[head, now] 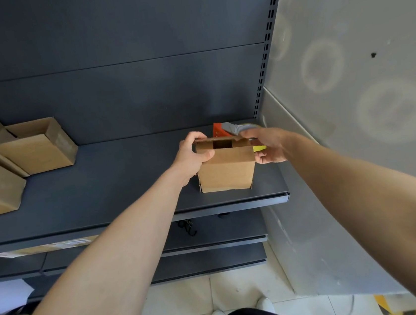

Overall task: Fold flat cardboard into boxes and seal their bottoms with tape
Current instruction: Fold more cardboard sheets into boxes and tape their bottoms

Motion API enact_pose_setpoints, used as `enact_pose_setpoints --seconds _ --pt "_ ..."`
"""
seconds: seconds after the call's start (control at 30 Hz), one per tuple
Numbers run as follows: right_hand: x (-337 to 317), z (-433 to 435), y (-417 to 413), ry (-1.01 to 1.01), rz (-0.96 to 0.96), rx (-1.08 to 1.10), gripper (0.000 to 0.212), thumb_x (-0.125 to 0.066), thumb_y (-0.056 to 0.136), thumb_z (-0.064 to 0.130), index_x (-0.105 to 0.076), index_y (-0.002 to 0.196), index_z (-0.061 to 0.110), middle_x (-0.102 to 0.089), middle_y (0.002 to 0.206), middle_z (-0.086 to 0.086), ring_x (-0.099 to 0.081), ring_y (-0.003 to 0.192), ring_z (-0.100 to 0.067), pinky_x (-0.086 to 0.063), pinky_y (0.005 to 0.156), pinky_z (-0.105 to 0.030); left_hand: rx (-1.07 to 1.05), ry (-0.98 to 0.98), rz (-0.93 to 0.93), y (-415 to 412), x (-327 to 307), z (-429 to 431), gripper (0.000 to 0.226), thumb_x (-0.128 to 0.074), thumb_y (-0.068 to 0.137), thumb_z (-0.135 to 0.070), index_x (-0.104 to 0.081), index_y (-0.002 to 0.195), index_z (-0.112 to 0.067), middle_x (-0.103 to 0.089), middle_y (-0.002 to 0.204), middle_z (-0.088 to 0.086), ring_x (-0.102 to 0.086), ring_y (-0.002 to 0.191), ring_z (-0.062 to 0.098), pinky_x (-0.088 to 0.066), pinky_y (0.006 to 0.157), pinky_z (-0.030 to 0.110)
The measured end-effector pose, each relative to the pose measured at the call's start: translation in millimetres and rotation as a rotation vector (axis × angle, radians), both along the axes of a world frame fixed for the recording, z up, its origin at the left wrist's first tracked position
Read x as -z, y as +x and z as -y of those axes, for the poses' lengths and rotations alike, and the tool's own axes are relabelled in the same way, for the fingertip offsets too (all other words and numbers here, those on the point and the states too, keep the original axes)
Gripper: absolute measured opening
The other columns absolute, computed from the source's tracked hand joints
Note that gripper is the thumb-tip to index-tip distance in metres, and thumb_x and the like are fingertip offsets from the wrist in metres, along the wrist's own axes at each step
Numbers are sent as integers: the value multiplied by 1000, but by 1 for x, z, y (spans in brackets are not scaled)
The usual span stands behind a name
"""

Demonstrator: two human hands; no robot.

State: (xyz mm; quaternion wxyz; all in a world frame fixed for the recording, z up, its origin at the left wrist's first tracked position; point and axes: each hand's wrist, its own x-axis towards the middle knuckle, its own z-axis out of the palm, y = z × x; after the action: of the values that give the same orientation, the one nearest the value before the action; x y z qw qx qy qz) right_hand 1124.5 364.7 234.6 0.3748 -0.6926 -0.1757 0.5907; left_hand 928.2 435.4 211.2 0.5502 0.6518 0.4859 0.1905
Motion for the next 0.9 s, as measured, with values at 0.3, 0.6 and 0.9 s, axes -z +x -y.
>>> enact_pose_setpoints --seconds 0.3,0.6,0.9 --pt "5 -4 -6 11 173 -105 14 -58 94 14 -64 96 27 -57 94 -1 -48 77 -13 -43 67 -24 7 41 -9 2 2 0 8 -65 90 -21 -63 97 -25 -37 124 -4 -52 111 21 -51 83 36" --pt "11 -3 -2 67 170 -126 24 -58 95 16 -62 118 24 -62 94 -1 -54 83 -15 -47 77 -28 102 183 -194 30 -1 -5 28 -67 86 -35 -49 66 -27 -48 117 0 -49 110 26 -45 95 43" --pt "36 -36 42 49 743 -307 42 -54 89 3 -55 131 5 -57 132 -16 -59 107 -25 -47 90 -31 120 182 -249 37 -5 -12 22 -64 88 -24 -56 109 -23 -49 120 0 -51 107 21 -42 80 28"
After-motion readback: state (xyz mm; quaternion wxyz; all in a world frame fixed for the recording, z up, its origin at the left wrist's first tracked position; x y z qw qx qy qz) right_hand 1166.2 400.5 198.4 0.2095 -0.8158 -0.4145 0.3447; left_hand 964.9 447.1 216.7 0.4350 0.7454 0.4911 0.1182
